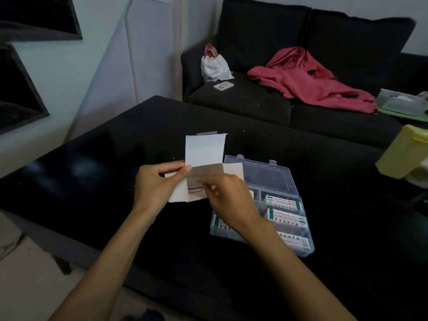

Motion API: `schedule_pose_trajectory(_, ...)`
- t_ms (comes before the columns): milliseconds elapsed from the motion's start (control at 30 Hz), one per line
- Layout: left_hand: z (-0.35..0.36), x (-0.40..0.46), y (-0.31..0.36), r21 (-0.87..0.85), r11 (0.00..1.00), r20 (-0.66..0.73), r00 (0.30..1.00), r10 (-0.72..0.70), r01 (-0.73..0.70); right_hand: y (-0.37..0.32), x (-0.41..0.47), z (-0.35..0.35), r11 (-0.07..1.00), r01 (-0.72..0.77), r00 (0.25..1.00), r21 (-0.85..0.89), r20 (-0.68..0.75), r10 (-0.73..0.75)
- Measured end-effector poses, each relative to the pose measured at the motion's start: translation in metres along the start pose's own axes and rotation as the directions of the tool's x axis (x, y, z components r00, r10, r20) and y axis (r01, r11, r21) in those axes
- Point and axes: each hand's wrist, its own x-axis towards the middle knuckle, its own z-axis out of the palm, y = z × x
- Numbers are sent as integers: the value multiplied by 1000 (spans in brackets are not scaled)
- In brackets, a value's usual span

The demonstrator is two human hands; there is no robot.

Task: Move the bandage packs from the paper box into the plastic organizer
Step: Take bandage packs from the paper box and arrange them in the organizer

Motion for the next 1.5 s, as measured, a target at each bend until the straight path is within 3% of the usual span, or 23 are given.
schedule_pose_trajectory(67, -3, 1, -3, 64, 998, 35, 999, 16, -18, -3, 5, 10, 996, -71, 975, -61, 204, 82)
schedule_pose_trajectory(167, -8, 3, -6, 111, 993, 52, 998, 22, -28, -9, 20, 21, 989, -133, 879, -72, 452, 151)
schedule_pose_trajectory(367, -11, 9, -8, 102, 993, 34, 998, 51, -54, -7, 49, 36, 962, -197, 735, -189, 621, 272)
schedule_pose_trajectory(500, -11, 11, -8, 106, 993, 36, 998, 54, -57, -2, 58, 45, 949, -216, 712, -227, 629, 313)
schedule_pose_trajectory(700, -12, 12, -8, 101, 994, 13, 999, 36, -37, -9, 51, 38, 957, -234, 767, -173, 572, 292)
schedule_pose_trajectory(867, -13, 10, -5, 142, 988, -26, 997, 68, -64, -18, 45, 19, 967, -253, 741, -37, 635, 219)
schedule_pose_trajectory(1033, -15, 8, 3, 182, 979, -66, 992, 106, -92, -16, 34, 3, 983, -157, 818, 92, 569, 77)
schedule_pose_trajectory(1200, -20, 13, 0, 140, 990, -100, 994, 48, -34, -11, 23, -8, 980, -57, 901, 192, 434, -32)
schedule_pose_trajectory(1367, -22, 20, -2, 149, 989, -110, 994, 18, -2, -13, 22, -23, 804, -277, 892, 527, 451, 12)
schedule_pose_trajectory(1500, -17, 24, -2, 58, 995, -116, 990, -79, 86, -13, 23, -18, 623, -297, 952, 724, 272, 138)
